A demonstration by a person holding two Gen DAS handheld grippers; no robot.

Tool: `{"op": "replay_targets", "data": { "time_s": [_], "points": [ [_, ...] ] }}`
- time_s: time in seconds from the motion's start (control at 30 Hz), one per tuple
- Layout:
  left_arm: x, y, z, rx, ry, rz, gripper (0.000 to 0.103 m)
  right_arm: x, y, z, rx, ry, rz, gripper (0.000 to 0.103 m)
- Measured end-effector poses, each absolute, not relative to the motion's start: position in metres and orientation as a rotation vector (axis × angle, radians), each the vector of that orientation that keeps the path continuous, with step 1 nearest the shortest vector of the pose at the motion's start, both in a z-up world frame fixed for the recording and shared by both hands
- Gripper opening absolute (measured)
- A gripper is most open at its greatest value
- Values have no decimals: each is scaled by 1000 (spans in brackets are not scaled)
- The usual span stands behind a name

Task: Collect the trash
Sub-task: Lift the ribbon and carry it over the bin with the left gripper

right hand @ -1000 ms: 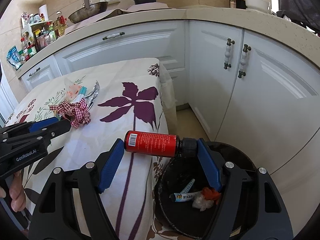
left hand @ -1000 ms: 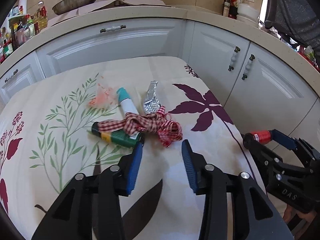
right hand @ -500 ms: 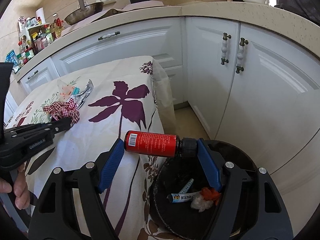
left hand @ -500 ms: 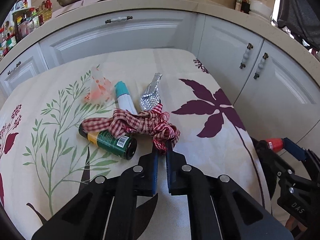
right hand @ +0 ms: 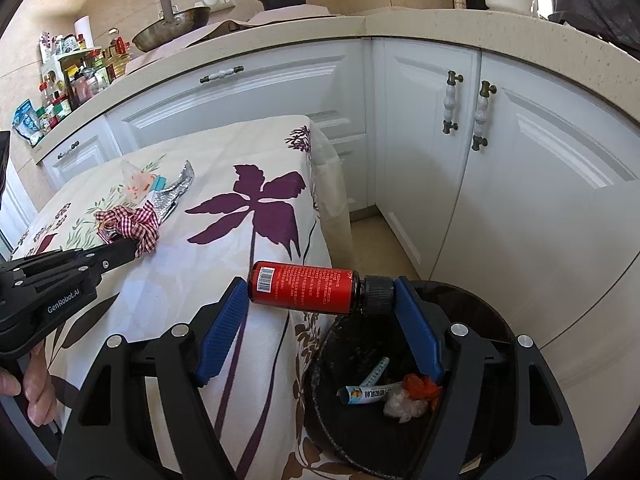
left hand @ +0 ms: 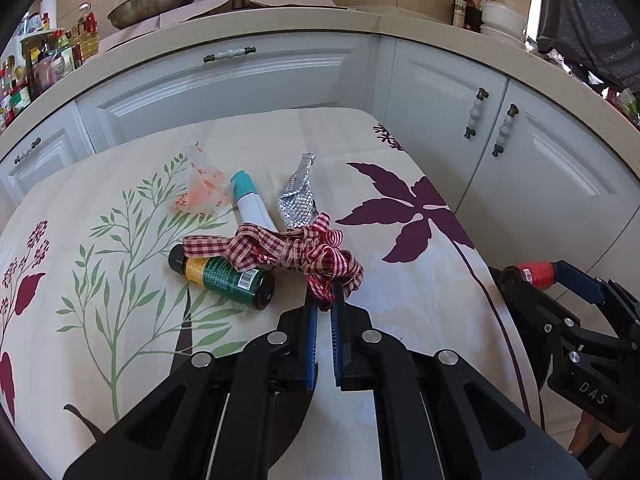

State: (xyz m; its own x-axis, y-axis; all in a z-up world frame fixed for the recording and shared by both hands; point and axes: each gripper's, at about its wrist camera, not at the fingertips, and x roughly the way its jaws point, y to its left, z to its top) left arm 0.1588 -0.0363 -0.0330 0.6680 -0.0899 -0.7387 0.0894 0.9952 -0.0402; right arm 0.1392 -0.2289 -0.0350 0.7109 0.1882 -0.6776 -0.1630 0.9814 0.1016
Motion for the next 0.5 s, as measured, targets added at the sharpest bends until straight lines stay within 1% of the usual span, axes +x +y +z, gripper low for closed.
{"op": "replay_targets", "data": {
  "time_s": [0.5],
  "points": [
    [130, -39, -16, 46, 770, -125, 7, 114, -235, -18, 31, 722, 156, 72]
  ]
}}
